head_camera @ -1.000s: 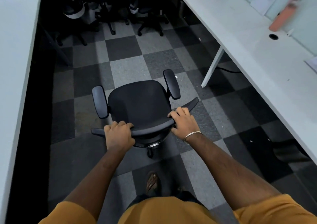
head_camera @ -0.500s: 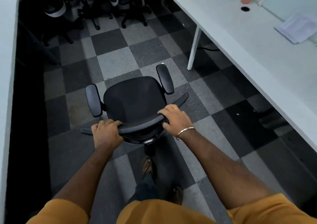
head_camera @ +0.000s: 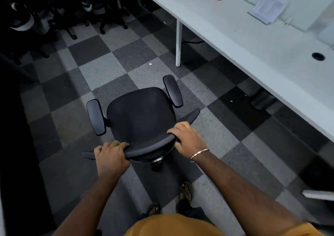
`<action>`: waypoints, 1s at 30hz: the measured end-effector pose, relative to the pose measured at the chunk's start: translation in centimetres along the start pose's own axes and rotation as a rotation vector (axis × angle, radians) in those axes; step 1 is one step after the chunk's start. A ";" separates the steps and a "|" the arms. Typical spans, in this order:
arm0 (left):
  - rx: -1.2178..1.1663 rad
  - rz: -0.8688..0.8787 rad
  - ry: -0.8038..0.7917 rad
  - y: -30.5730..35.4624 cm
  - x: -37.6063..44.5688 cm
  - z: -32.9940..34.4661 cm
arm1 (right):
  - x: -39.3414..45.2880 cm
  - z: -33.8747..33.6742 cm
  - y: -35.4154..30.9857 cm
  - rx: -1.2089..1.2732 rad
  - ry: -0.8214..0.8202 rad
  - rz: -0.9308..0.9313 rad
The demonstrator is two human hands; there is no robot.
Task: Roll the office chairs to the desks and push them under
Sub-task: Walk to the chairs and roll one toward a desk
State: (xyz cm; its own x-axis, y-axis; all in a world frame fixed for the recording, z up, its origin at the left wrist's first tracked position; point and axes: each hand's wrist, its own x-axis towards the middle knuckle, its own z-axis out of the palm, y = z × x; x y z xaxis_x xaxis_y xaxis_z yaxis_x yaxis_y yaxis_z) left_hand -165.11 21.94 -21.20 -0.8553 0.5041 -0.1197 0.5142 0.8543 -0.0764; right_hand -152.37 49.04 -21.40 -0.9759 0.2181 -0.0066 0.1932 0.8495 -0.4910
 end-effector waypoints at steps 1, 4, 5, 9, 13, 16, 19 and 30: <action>0.000 0.029 -0.001 -0.2 -0.6 0.1 | -0.9 0.2 -0.4 0.000 0.012 0.025; -0.033 0.142 0.033 -0.8 -2.1 0.7 | -3.4 0.9 -1.8 0.001 0.032 0.108; -0.047 0.184 0.053 -1.0 -2.6 0.9 | -4.2 1.1 -2.3 0.006 0.043 0.136; -0.118 0.347 0.117 -1.8 -5.2 1.7 | -8.4 2.1 -4.1 0.011 0.071 0.218; -0.148 0.469 0.125 -2.0 -8.1 2.3 | -12.8 2.3 -5.9 -0.012 0.102 0.284; -0.159 0.529 0.101 -1.8 -10.7 2.6 | -16.4 2.7 -6.8 -0.017 0.133 0.322; -0.157 0.568 0.076 -1.0 -13.4 2.7 | -19.8 3.0 -7.2 -0.007 0.141 0.352; -0.168 0.619 0.056 4.2 -23.7 3.5 | -30.7 2.4 -6.2 -0.006 0.179 0.385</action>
State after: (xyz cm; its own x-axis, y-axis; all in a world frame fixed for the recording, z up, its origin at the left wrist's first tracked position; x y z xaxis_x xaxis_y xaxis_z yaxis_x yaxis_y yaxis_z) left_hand -142.40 13.15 -22.12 -0.4080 0.9121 -0.0397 0.9005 0.4092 0.1471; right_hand -123.84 35.95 -20.22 -0.7996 0.5994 -0.0366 0.5409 0.6925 -0.4774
